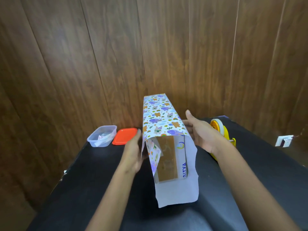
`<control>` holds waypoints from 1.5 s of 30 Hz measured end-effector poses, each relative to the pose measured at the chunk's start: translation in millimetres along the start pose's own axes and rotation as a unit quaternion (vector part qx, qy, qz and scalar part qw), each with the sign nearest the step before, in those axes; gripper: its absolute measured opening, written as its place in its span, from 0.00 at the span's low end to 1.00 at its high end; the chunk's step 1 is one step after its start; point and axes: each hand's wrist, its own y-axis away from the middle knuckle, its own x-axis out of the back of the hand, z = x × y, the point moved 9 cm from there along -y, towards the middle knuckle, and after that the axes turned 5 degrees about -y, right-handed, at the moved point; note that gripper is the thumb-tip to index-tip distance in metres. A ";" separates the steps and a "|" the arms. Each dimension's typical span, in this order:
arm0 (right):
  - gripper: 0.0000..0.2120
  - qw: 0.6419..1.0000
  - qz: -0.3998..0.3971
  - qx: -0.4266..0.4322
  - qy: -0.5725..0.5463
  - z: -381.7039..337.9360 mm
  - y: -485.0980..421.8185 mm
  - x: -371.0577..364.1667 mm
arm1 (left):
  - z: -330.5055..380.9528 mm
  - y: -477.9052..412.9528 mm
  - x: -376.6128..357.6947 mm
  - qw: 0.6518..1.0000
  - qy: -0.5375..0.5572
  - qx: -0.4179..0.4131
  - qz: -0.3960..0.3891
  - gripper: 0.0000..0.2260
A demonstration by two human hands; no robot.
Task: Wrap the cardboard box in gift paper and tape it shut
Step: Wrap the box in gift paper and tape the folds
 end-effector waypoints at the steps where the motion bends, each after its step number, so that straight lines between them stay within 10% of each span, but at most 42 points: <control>1: 0.29 0.999 0.006 0.031 0.020 -9.8 3.8 -1.8 | 7.8 -2.2 3.2 1.000 0.011 -0.015 -0.003 0.14; 4: 0.15 0.981 -0.003 0.141 0.136 -45.0 20.8 -20.4 | 53.6 11.3 3.4 0.995 -0.042 -0.089 0.004 0.13; 9: 0.24 0.923 -0.030 0.205 0.325 -75.7 44.3 -45.3 | 86.2 36.3 -20.7 0.967 -0.180 -0.149 -0.098 0.11; 14: 0.23 0.863 -0.103 0.162 0.468 -61.7 44.5 -62.7 | 59.6 48.9 -42.6 0.964 -0.184 -0.079 -0.173 0.34; 17: 0.20 0.893 -0.074 0.176 0.408 -67.6 39.6 -54.8 | 66.9 52.4 -40.1 0.986 -0.069 -0.085 -0.125 0.16; 23: 0.16 0.944 -0.033 0.142 0.296 -58.4 29.6 -28.2 | 51.6 42.5 -9.4 0.998 0.044 0.013 -0.040 0.30; 28: 0.12 0.961 -0.017 0.132 0.241 -57.3 25.3 -23.2 | 52.7 45.5 -24.3 0.992 -0.065 -0.026 -0.100 0.17; 40: 0.17 0.841 -0.053 0.229 0.487 -76.8 22.0 -43.6 | 82.6 29.2 -20.7 0.794 -0.570 -0.210 0.036 0.14; 45: 0.16 0.847 -0.070 0.229 0.474 -73.4 18.2 -40.1 | 69.1 28.3 -22.4 0.916 -0.374 -0.148 -0.012 0.26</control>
